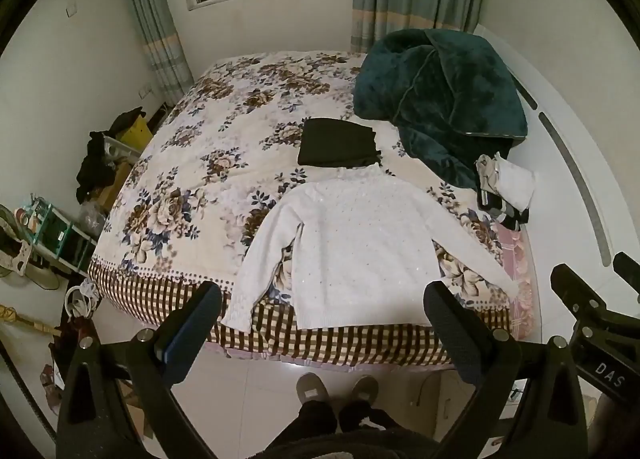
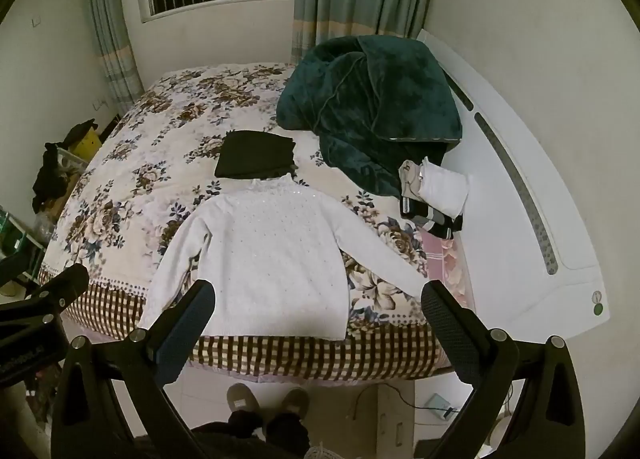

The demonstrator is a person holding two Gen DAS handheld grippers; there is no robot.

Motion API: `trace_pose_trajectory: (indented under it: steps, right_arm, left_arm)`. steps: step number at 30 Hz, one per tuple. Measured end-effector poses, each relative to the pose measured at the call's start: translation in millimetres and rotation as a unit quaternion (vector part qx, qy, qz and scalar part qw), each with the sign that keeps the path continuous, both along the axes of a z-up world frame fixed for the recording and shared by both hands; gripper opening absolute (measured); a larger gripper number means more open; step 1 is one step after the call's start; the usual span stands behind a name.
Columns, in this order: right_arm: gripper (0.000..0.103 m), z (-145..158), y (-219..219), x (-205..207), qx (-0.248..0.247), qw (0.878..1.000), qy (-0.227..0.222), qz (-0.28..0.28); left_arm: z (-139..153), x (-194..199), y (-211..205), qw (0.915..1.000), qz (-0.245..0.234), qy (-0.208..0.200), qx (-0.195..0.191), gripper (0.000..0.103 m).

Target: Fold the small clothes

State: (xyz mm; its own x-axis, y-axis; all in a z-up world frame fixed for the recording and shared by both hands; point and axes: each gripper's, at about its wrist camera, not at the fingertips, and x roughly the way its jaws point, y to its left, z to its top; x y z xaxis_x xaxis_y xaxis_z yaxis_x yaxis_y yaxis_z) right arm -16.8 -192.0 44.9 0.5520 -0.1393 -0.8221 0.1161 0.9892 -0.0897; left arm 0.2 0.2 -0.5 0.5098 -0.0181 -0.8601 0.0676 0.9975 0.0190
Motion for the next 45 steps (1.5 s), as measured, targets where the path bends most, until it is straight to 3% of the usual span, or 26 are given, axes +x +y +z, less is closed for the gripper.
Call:
trace_pose_trajectory:
  steps: [14,45]
  right_arm:
    - [0.103,18,-1,-1,0.006,1.0,-0.005,0.005]
    - [0.103,23,10,-5,0.007,1.0,-0.021,0.021]
  left_arm:
    - [28,13,-15,0.9999,-0.002,-0.01,0.003,0.103]
    - [36,2,8,0.9996,0.005,-0.027,0.002,0.103]
